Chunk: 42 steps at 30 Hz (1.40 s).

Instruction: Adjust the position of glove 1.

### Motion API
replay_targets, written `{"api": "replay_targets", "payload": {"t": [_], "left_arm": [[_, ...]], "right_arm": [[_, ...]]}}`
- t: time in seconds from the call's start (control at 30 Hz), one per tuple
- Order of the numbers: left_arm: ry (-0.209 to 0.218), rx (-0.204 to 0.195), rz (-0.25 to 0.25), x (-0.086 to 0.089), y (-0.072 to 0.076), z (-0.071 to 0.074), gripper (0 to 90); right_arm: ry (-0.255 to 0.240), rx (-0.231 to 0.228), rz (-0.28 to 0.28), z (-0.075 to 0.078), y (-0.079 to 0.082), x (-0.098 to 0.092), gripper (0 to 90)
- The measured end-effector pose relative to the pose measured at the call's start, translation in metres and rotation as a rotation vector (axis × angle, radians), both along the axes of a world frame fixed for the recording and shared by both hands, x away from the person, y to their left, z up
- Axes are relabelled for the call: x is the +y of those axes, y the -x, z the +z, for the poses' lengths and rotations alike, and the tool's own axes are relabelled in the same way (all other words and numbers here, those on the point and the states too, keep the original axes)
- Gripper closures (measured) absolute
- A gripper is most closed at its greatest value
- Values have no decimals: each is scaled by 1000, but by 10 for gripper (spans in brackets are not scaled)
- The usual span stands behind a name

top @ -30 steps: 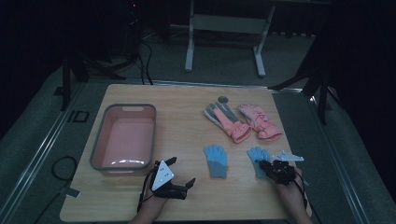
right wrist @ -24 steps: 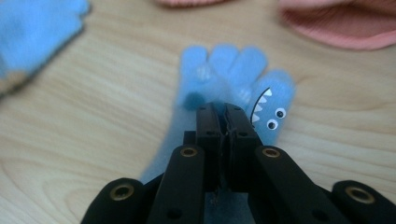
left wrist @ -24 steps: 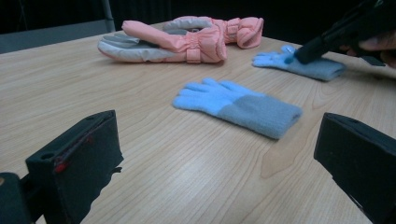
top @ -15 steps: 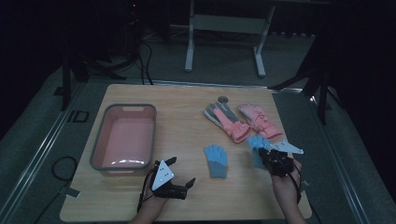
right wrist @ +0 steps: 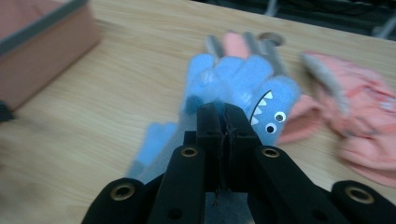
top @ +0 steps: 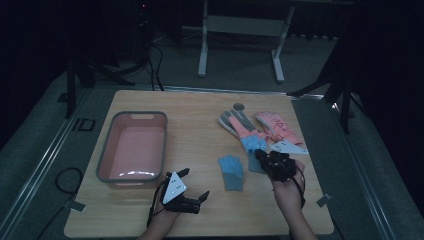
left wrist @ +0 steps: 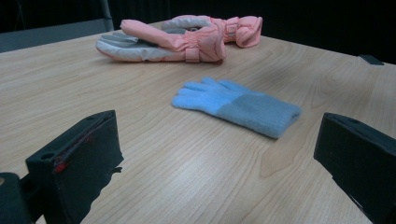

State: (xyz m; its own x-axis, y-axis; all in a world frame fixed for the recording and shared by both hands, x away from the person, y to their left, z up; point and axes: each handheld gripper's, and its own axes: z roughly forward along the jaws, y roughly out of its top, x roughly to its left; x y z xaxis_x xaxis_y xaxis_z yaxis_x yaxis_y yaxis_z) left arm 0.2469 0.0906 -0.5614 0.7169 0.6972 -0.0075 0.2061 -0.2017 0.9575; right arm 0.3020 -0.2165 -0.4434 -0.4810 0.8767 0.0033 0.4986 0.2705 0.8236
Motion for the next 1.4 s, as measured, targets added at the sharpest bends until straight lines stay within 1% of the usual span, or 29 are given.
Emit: {"api": "replay_targets", "payload": {"t": [0.1,0.23,0.43,0.67,0.83,0.93,1.1,1.2,1.27,1.4], "left_arm": [[-2,-1,0,0,0,0,8],[-2,-2,-1,0,0,0,8],[0,-1,-5,0,0,0,8],[-4,3,-9,-1,0,0,8],[-10,-2,-11,-1,1,0,8],[-7,0,-11,-1,1,0,8],[-6,0,-12,-1,1,0,8],[-14,-3,-15,-2,1,0,8],[-17,-6,-17,-2,1,0,8],[-7,1,-17,-1,1,0,8]], "right_arm": [[-2,10,32,-4,1,16,866],[-10,30,58,-13,0,31,866],[-3,70,81,-27,-3,43,865],[15,122,95,-47,-5,49,865],[31,155,96,-61,-8,51,864],[35,170,89,-68,-9,50,864],[39,191,89,-78,-9,50,862],[45,205,91,-82,-11,51,861],[37,217,88,-84,-13,50,860],[39,223,89,-87,-14,50,855]]}}
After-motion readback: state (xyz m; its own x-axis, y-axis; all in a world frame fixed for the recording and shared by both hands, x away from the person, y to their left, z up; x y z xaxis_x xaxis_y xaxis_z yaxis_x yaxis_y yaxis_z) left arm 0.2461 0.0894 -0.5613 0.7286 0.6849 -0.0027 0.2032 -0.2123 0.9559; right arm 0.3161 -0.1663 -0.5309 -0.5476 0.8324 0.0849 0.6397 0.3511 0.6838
